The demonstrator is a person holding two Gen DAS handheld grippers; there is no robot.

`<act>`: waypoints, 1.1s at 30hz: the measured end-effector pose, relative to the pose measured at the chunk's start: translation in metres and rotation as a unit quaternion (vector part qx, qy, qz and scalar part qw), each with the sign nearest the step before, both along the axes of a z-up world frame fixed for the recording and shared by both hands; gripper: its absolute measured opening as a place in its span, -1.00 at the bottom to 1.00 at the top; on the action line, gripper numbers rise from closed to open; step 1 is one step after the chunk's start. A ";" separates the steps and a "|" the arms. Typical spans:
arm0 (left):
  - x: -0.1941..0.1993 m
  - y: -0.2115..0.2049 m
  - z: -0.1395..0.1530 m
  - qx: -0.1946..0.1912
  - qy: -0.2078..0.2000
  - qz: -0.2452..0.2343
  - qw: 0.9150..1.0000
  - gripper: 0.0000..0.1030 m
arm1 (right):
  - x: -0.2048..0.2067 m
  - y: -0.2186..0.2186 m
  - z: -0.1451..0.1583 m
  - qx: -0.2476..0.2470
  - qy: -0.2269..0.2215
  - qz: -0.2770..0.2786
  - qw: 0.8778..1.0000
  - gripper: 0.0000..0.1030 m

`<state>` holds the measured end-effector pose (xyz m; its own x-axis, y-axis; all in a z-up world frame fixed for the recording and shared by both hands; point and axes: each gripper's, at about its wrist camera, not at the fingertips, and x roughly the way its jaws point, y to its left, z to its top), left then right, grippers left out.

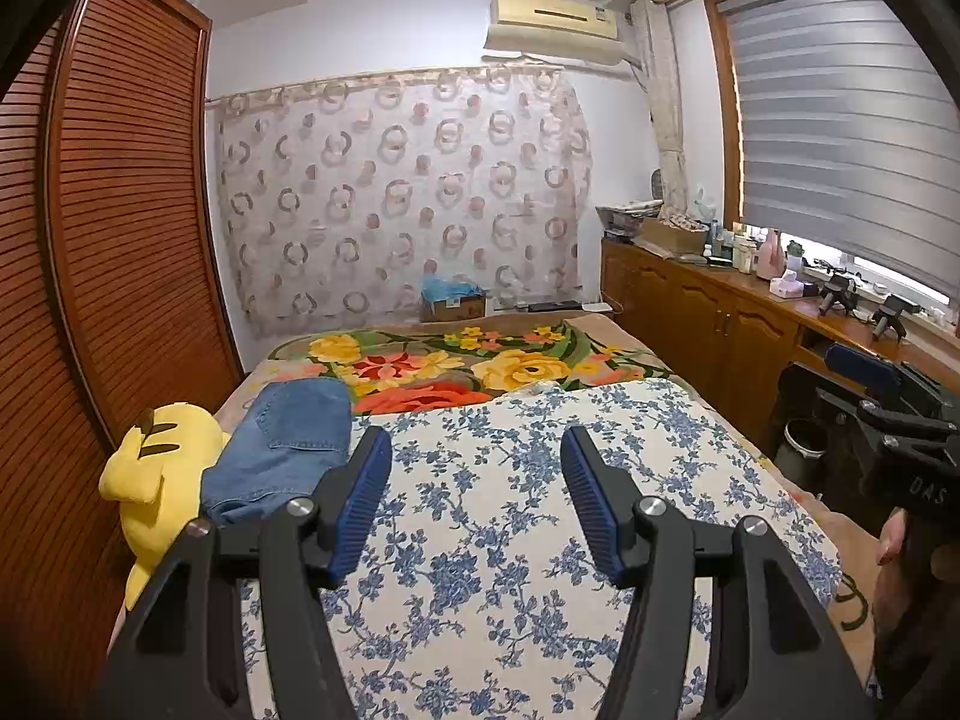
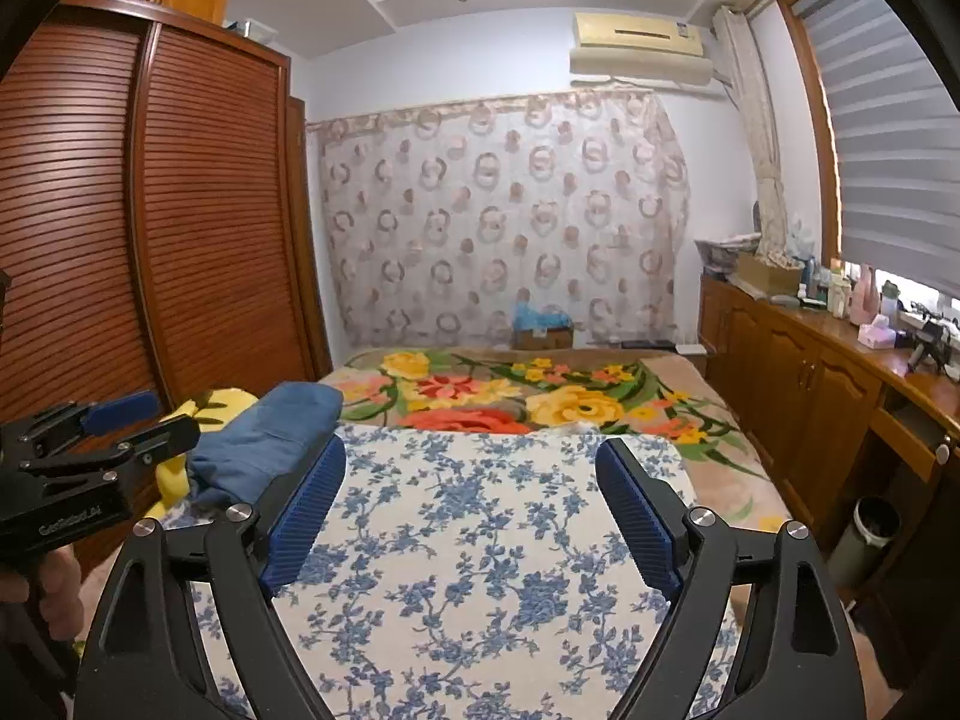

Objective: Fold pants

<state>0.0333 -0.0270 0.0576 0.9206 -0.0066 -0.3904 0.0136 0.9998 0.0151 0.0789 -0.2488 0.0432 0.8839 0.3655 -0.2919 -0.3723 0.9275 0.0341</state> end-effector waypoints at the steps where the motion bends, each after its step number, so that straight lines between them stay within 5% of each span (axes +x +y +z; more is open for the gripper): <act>1: -0.001 0.001 -0.001 0.001 0.001 0.001 1.000 0.15 | -0.001 0.001 0.000 0.000 -0.001 0.000 1.000 0.70; 33: -0.007 0.018 -0.009 -0.009 0.011 0.017 1.000 0.15 | -0.002 0.010 -0.001 -0.005 0.008 0.005 1.000 0.72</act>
<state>0.0266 -0.0089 0.0488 0.9116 0.0172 -0.4107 -0.0202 0.9998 -0.0030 0.0771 -0.2386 0.0420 0.8756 0.3711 -0.3091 -0.3808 0.9241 0.0307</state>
